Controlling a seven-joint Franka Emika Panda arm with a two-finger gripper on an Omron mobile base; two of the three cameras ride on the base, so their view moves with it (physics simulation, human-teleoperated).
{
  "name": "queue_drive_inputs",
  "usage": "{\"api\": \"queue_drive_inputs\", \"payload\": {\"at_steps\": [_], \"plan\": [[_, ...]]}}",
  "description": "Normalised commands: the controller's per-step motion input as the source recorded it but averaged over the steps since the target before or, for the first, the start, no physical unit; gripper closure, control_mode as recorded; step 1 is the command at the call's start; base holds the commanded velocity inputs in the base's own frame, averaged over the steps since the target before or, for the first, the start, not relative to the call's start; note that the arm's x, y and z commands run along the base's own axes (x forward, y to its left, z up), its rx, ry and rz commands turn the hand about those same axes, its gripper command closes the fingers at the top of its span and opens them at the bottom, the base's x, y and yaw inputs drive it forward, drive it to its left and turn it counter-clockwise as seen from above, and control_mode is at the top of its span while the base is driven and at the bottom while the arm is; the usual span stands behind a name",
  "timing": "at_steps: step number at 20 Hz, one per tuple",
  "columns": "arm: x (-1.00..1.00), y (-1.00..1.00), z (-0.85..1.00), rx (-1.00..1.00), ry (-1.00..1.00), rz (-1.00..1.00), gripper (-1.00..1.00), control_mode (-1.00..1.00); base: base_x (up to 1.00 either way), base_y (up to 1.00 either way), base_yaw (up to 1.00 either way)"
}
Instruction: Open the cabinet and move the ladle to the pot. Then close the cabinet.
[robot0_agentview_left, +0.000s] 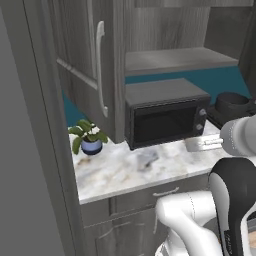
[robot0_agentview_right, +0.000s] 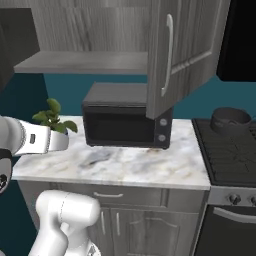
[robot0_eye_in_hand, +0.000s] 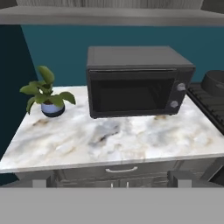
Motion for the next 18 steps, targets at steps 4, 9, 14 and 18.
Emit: {"api": "queue_drive_inputs", "payload": {"at_steps": [4, 9, 14, 18], "plan": [[0.00, 0.00, 0.00, 0.00, 0.00, 0.00, -1.00, 1.00, 0.42, -0.10, 0.00], [0.00, 0.00, 0.00, 0.00, 0.00, 0.00, -1.00, 1.00, 0.40, -0.09, 0.00], [0.00, 0.00, 0.00, 0.00, 0.00, 0.00, -1.00, 1.00, 0.35, -0.10, 0.00], [0.00, 0.00, 0.00, 0.00, 0.00, 0.00, -1.00, 1.00, 0.32, -0.04, 0.00]]}}
